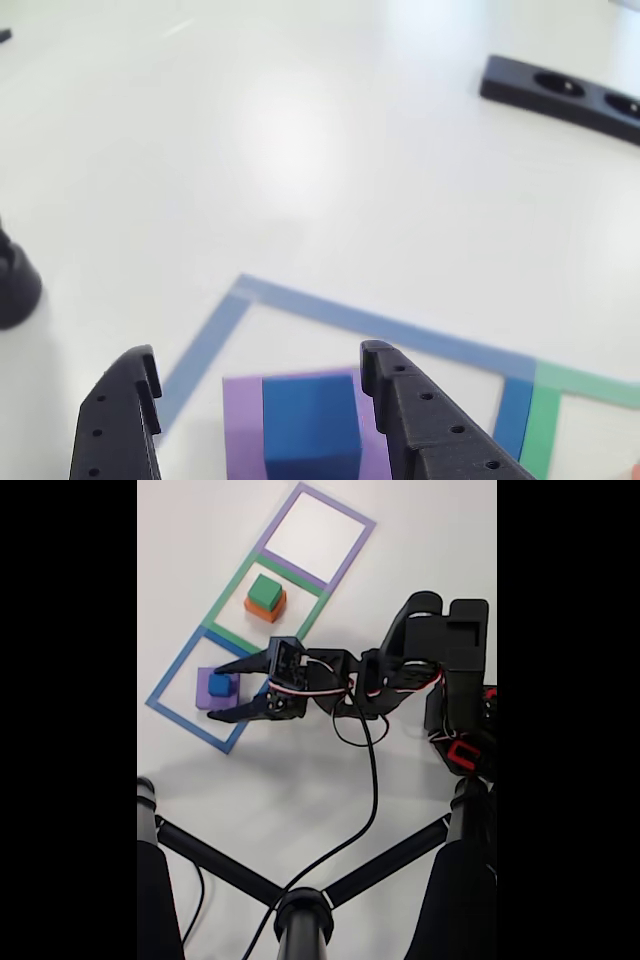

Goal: Tower of hanoi

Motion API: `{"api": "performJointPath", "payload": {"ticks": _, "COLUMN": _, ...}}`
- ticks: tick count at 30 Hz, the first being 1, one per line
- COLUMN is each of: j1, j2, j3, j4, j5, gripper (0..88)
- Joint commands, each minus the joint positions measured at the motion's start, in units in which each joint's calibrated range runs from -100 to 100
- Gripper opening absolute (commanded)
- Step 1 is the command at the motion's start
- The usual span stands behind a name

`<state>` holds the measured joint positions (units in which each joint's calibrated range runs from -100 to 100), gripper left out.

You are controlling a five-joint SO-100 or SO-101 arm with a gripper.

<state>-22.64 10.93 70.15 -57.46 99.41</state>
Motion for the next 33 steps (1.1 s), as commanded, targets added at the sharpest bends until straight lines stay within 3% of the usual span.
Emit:
{"api": "performJointPath", "payload": {"ticks": 1, "j1": 0.6, "j2": -11.3, "j3": -0.9, "j4": 5.1, "j5": 0.6, "gripper": 22.0}}
{"api": "performJointPath", "payload": {"ticks": 8, "j1": 3.2, "j2": -30.3, "j3": -0.5, "j4": 26.3, "j5": 0.6, "gripper": 6.8}}
{"api": "performJointPath", "payload": {"ticks": 12, "j1": 5.1, "j2": -42.0, "j3": -1.1, "j4": 44.6, "j5": 0.6, "gripper": 1.2}}
{"api": "performJointPath", "payload": {"ticks": 22, "j1": 10.9, "j2": -60.9, "j3": -17.0, "j4": 91.7, "j5": 0.6, "gripper": 0.1}}
{"api": "performJointPath", "payload": {"ticks": 33, "j1": 18.7, "j2": -64.0, "j3": -44.7, "j4": 126.4, "j5": -0.7, "gripper": 0.1}}
